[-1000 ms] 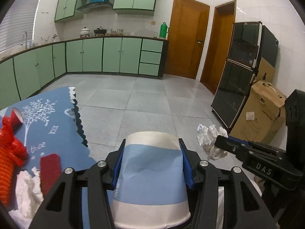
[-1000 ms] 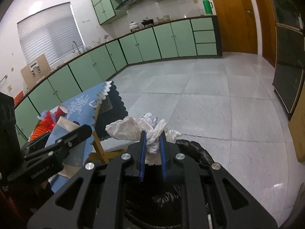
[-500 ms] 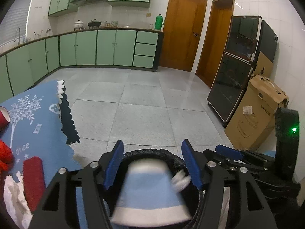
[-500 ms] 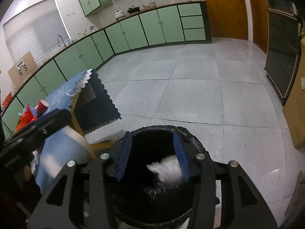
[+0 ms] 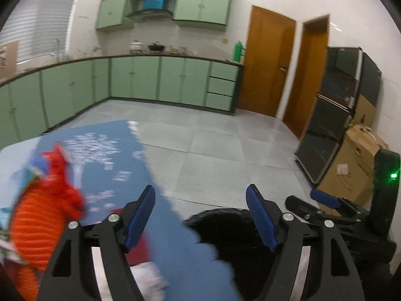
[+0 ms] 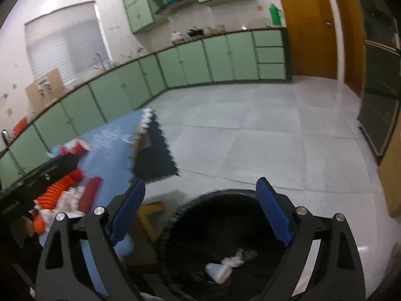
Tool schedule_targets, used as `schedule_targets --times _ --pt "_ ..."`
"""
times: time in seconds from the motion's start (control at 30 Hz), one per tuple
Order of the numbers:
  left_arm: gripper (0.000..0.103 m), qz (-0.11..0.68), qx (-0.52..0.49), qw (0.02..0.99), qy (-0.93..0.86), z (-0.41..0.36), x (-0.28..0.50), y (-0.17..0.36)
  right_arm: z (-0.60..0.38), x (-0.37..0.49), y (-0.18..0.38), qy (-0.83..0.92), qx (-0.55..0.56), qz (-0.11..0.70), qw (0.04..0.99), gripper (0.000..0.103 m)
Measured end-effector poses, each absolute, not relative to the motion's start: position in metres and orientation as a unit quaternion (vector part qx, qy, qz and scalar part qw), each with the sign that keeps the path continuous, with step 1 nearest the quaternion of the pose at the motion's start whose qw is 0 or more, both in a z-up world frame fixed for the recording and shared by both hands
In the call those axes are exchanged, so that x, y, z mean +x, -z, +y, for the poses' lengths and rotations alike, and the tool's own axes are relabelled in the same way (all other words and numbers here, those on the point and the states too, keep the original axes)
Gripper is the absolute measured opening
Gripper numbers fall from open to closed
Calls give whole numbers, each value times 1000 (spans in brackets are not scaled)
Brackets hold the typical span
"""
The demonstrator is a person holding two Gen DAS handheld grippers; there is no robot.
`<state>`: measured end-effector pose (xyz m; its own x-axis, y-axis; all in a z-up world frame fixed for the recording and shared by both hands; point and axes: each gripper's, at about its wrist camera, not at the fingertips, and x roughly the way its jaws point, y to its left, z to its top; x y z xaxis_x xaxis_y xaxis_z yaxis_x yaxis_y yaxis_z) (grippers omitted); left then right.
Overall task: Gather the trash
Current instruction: 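Carry tissue and cup over the black bin and open both grippers, then grasp the large white tissue with the left gripper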
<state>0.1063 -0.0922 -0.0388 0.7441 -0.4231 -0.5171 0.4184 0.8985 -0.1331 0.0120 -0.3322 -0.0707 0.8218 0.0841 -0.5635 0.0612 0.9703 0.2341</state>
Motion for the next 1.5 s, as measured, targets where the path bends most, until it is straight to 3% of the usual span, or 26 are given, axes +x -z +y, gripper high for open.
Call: schedule_targets --times 0.37,0.9,0.97,1.03,1.13,1.23,1.5 --pt "74 316 -27 940 128 7 84 63 -249 21 60 -76 95 283 951 87" --pt "78 382 -29 913 139 -7 97 117 -237 17 71 -73 77 302 947 87" --pt "72 382 -30 913 138 -7 96 119 -237 16 72 -75 77 304 947 87" --pt "44 385 -33 911 141 -6 96 120 -236 16 73 -77 75 305 946 87" --pt "22 387 -44 909 148 -3 96 121 -234 17 73 -80 73 305 946 87" --pt "14 374 -49 915 144 1 91 116 -231 17 73 -84 74 305 946 87" --pt "12 322 -46 940 106 24 77 92 -202 27 76 -108 61 306 944 85"
